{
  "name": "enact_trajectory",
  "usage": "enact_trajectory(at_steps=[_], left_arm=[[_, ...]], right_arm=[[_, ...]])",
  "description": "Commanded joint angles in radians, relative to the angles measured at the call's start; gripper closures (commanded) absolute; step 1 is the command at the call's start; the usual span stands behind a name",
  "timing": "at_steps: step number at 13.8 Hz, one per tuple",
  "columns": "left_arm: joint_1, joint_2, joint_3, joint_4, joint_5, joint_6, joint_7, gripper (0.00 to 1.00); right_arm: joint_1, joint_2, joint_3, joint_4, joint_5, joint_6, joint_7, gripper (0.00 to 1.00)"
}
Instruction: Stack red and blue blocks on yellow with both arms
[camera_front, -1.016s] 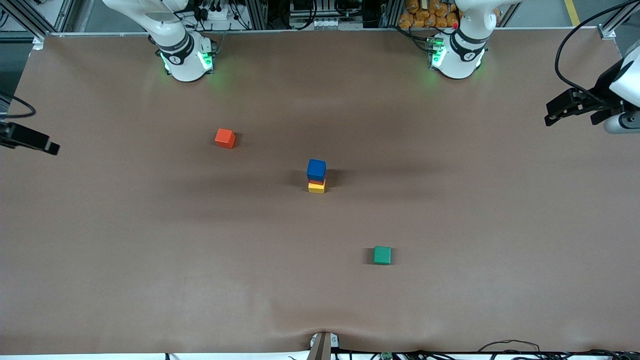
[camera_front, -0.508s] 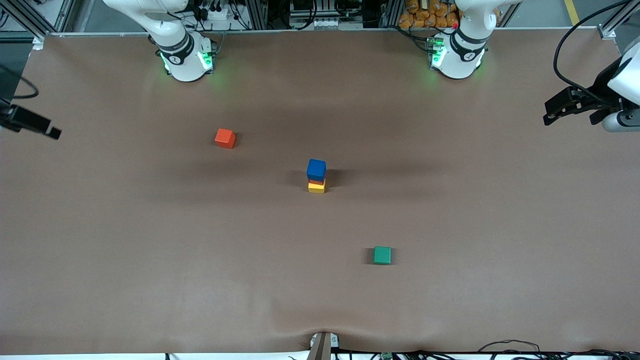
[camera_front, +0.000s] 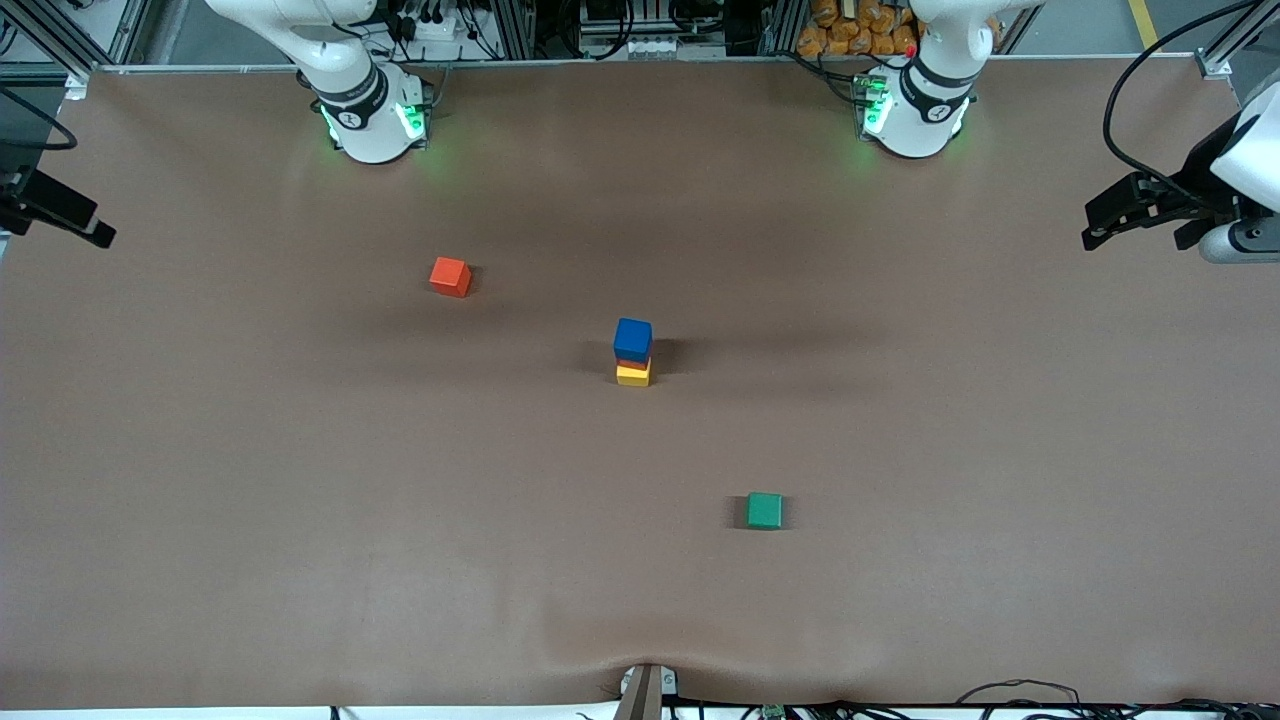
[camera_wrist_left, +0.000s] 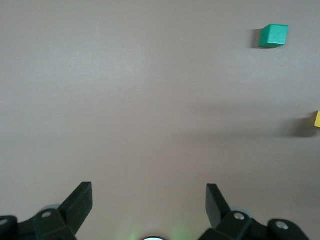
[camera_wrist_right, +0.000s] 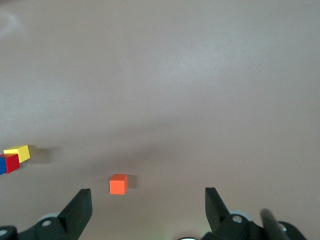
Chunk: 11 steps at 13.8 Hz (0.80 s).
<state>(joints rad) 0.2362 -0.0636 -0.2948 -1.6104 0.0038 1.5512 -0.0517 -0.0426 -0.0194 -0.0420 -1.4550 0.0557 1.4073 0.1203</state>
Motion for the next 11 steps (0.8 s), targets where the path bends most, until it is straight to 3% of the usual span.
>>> enact_trajectory(at_steps=[1,7,11], left_arm=[[0.006,-0.001,-0.004,0.007,-0.016,-0.008,0.013,0.00],[0.005,0.001,-0.004,0.007,-0.012,-0.008,0.012,0.00],[0.003,0.007,-0.004,0.014,-0.015,-0.008,0.010,0.00]], right_arm=[[0.001,-0.002,-0.001,0.015,-0.020,-0.030,-0.016,0.00],[0.029,-0.017,0.005,-0.004,-0.014,-0.022,-0.016,0.00],[0.047,-0.017,0.005,-0.005,-0.069,-0.018,-0.019,0.00]])
